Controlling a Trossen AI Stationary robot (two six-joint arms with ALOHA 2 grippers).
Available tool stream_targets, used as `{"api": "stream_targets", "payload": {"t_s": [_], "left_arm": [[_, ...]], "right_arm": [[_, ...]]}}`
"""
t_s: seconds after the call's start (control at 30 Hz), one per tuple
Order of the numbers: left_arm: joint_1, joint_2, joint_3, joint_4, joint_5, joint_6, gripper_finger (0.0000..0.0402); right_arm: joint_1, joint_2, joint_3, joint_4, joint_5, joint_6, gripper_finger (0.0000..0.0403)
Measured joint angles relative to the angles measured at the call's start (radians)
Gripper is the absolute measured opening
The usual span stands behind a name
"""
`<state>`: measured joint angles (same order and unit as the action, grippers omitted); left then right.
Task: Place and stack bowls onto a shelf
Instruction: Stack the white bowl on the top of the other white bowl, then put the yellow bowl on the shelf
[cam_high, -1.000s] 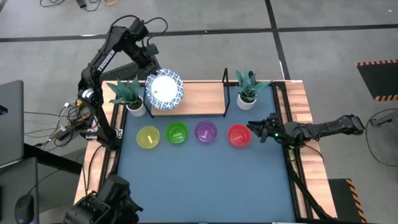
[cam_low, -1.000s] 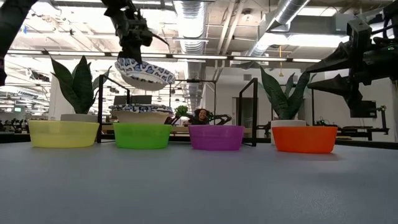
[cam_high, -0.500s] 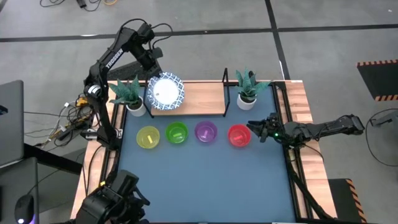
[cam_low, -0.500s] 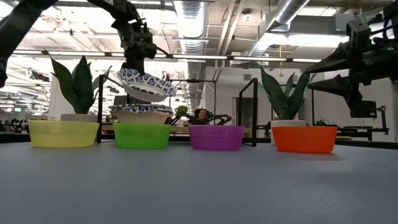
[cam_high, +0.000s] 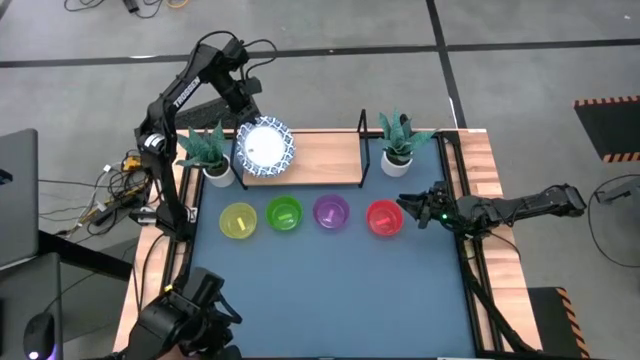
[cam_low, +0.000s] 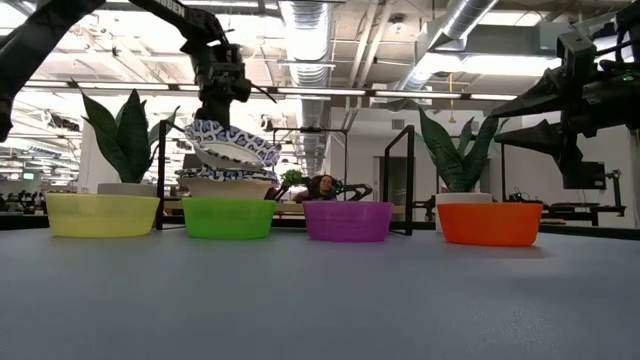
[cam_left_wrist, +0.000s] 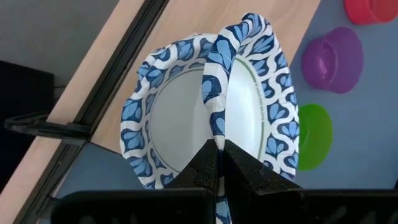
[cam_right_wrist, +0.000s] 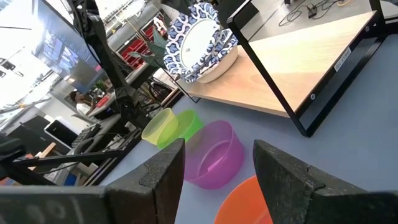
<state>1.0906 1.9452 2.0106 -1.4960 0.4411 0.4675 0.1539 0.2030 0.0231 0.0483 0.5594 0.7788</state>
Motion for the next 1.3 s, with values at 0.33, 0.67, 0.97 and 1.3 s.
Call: {"api": "stream_targets", "payload": {"t_s": [0.33, 0.67, 0.97, 1.3], "left_arm": [[0.0, 0.045, 0.0, 0.0, -0.032, 0.022, 0.0002], [0.0, 0.046, 0.0, 0.018, -0.094, 0.03, 0.0065], [-0.004, 0.046, 0.002, 0.041, -0.139, 0.035, 0.0163], [-0.004, 0.046, 0.148, 0.045, 0.041, -0.037, 0.0181]], "right_arm": [[0.0, 0.0, 0.0, -0.002, 0.0, 0.007, 0.0215], [0.0, 0.0, 0.0, -0.002, 0.0, 0.008, 0.0215], [0.0, 0.0, 0.0, -0.003, 0.0, 0.008, 0.0215], [0.0, 0.0, 0.0, -0.002, -0.008, 0.008, 0.0215]]}}
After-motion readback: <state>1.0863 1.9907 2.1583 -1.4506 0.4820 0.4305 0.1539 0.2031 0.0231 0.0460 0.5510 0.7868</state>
